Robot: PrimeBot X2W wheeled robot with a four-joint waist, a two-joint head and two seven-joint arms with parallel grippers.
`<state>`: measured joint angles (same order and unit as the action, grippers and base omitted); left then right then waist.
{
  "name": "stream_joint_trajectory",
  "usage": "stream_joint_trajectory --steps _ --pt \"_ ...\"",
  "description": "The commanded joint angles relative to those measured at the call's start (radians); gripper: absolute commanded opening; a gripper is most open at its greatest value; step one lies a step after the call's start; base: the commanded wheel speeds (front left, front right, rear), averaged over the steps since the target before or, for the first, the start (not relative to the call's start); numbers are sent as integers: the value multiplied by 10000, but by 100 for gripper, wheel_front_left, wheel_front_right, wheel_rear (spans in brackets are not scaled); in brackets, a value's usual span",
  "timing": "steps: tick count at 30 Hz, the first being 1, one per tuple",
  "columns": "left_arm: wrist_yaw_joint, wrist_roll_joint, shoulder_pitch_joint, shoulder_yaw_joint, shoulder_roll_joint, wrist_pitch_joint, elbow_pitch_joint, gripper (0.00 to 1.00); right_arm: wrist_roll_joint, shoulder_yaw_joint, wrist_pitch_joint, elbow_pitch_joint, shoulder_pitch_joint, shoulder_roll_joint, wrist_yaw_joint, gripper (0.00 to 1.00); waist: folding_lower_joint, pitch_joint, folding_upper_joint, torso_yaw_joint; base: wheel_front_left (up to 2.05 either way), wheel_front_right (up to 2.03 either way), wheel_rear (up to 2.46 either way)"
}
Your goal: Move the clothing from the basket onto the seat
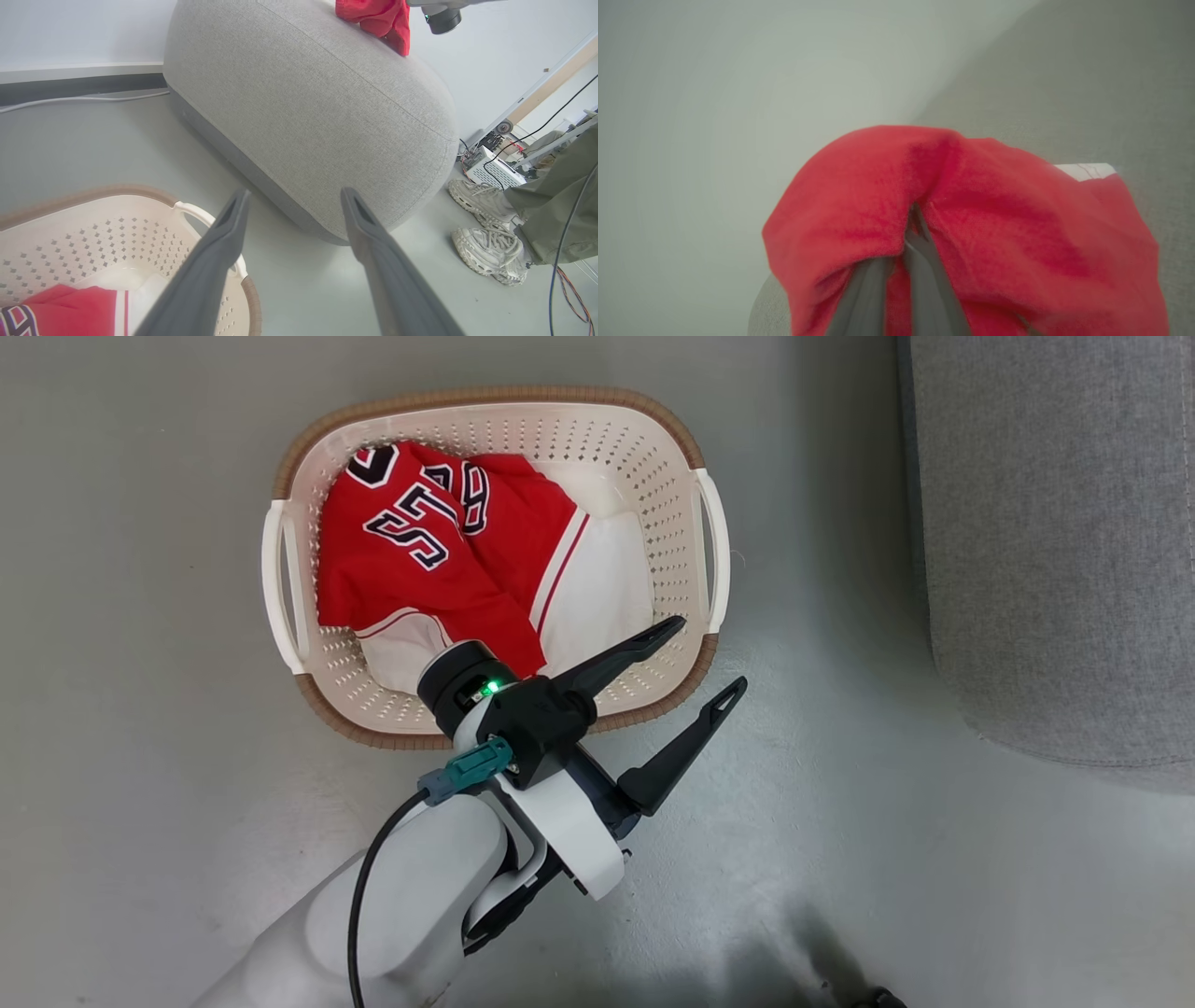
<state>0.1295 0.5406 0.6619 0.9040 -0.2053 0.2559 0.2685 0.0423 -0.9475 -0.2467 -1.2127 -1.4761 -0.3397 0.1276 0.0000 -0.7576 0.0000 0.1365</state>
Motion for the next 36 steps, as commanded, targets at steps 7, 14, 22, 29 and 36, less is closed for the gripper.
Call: stream_joint_trajectory --steps 7,14,22,29,36 --pt "12 273 -180 -169 44 59 -219 100 248 935 103 -252 654 -324 31 100 0 491 0 -60 0 0 0" --pt "12 304 -369 -463 156 59 -250 100 1056 1722 44 -279 1346 -113 31 100 0 1148 0 -114 0 0 0" --pt "12 124 -845 -1293 463 59 -181 100 2103 3287 2 212 2764 89 31 100 0 2286 0 -327 0 0 0" --pt "12 -100 -1343 -2044 668 59 124 100 3230 5067 29 1134 4052 394 31 100 0 3329 0 -638 0 0 0" --pt "12 -347 -1947 -2978 844 59 426 100 4084 6959 -62 2411 5406 387 31 100 0 4325 0 -996 0 0 0"
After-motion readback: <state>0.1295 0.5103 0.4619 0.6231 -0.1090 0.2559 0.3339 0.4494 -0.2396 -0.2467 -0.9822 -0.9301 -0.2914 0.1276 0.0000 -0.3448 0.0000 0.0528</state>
